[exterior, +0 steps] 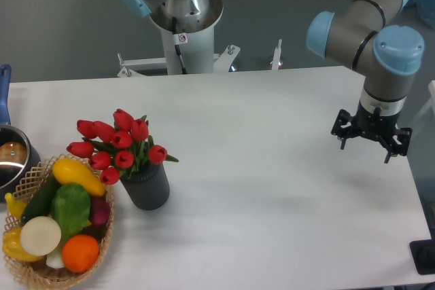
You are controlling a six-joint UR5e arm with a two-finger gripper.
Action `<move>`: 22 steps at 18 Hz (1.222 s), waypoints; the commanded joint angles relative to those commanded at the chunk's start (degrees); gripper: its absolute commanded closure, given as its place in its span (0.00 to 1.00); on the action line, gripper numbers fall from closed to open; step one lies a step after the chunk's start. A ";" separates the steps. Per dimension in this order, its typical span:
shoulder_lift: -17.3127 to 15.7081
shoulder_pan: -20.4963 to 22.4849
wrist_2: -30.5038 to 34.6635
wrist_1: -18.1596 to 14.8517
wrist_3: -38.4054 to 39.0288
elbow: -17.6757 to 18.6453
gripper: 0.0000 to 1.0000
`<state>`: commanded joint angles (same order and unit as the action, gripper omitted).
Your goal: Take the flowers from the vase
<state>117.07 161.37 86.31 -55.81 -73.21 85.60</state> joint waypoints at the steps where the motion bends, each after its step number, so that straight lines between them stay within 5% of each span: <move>1: 0.00 0.00 0.00 0.00 0.00 -0.09 0.00; 7: -0.09 -0.52 -0.44 0.61 -0.27 0.35 0.00; 11: -1.14 -0.70 -4.46 8.06 0.70 7.27 0.00; 16: -11.58 -0.52 -16.67 10.20 0.44 17.12 0.00; 22: -20.11 -1.23 -33.10 10.28 -4.47 27.32 0.00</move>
<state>96.96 160.14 53.20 -45.53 -77.68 112.93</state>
